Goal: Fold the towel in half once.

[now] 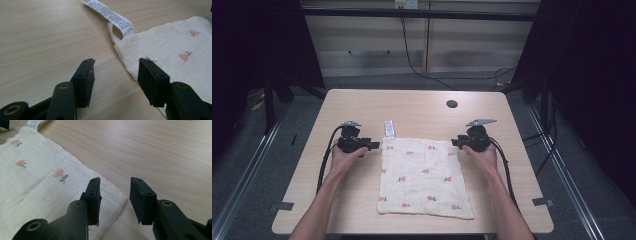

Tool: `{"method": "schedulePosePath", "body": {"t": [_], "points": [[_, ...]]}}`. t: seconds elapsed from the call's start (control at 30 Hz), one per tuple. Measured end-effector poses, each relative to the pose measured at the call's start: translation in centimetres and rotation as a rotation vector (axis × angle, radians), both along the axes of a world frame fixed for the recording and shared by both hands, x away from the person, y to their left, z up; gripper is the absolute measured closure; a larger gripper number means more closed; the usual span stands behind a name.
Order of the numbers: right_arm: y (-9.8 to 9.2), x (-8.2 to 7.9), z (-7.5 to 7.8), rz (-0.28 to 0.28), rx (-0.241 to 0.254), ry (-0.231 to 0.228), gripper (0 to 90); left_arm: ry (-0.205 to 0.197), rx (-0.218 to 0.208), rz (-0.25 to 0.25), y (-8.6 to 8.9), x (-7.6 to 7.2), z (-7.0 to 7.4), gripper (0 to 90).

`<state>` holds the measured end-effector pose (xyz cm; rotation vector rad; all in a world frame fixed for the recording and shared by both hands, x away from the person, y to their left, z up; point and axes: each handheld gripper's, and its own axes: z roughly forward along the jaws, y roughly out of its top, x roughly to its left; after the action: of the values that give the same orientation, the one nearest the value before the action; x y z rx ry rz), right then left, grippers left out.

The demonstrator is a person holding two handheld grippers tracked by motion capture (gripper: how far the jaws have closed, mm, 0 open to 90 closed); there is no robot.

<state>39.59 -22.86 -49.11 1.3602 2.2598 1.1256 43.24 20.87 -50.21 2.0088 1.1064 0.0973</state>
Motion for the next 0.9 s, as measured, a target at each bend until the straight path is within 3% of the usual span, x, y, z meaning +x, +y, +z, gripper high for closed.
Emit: {"method": "schedulePosePath", "body": {"t": [0.27,0.33,0.4,0.53,0.7,0.8,0.9], "points": [[-0.4,1.1,-1.4,0.0,0.012,0.043,63.1,-0.007,-0.006,-0.019,-1.4,1.1,0.2,45.5],[-0.3,1.1,-1.7,0.001,0.016,0.044,63.8,-0.006,0.02,-0.014,-1.6,1.5,0.1,45.1],[-0.1,1.0,-1.7,0.005,0.011,0.04,64.9,0.007,0.001,-0.01,-1.6,1.9,-0.1,44.9],[0.3,0.7,-1.6,0.022,-0.003,0.044,75.6,0.017,-0.006,0.004,-1.6,2.2,-0.2,44.6],[0.1,0.8,-1.7,0.033,0.027,0.061,84.6,0.008,-0.011,-0.035,-2.4,2.4,-0.4,46.3],[0.1,0.9,-1.8,0.031,0.037,0.065,86.0,-0.015,0.021,-0.047,-3.2,2.3,-0.3,53.5],[0.1,0.8,-1.8,0.031,0.043,0.067,86.3,-0.028,0.037,-0.03,-3.6,2.3,-0.4,72.0]]}}
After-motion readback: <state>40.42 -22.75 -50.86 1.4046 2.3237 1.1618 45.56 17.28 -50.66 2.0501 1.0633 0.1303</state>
